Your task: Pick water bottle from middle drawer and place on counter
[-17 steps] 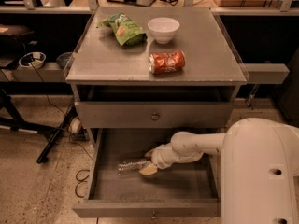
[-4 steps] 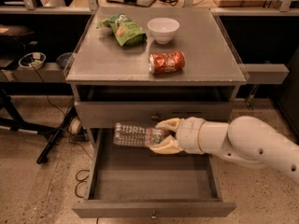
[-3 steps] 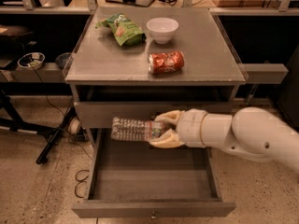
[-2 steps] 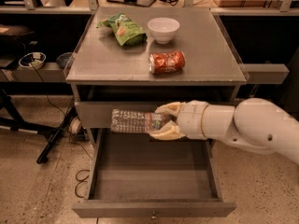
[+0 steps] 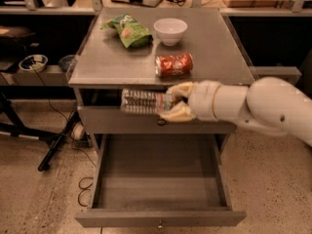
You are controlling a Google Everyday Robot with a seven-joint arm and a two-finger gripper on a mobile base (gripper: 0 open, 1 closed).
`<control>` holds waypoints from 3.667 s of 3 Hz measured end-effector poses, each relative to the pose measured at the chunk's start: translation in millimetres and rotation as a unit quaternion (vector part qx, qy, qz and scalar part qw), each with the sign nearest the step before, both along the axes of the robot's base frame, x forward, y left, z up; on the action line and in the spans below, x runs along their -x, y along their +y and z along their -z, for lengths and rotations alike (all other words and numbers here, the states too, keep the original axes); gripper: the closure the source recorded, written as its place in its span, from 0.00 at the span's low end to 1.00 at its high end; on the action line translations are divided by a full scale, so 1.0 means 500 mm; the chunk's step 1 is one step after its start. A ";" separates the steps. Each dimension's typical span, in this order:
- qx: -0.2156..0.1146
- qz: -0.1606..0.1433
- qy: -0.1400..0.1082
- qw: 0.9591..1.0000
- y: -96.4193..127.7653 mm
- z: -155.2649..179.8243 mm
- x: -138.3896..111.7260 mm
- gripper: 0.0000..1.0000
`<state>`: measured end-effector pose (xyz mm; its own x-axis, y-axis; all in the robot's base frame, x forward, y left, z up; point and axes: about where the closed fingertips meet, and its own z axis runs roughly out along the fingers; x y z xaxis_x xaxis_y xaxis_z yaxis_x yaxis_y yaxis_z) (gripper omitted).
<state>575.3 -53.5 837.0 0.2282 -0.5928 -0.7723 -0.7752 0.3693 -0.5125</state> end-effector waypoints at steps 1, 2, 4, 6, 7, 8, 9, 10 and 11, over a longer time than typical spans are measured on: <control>0.008 0.010 -0.012 1.000 -0.018 -0.021 -0.061 1.00; 0.009 0.012 -0.015 1.000 -0.019 -0.026 -0.071 1.00; 0.019 -0.002 -0.026 0.999 -0.005 -0.065 -0.060 1.00; 0.064 0.020 -0.075 0.995 -0.058 -0.167 -0.087 1.00; 0.077 0.047 -0.089 0.992 -0.107 -0.176 -0.107 1.00; 0.092 0.070 -0.100 0.988 -0.156 -0.173 -0.132 1.00; 0.100 0.092 -0.110 0.985 -0.204 -0.169 -0.166 1.00; 0.112 0.105 -0.113 0.982 -0.242 -0.162 -0.201 1.00; 0.125 0.113 -0.112 0.979 -0.271 -0.146 -0.251 1.00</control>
Offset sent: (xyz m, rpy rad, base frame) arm 0.0307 -0.0088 0.0103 -0.0153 -0.0247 -0.0208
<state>700.6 -189.0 909.8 0.2164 -0.8115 -0.5428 -0.5464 0.3601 -0.7562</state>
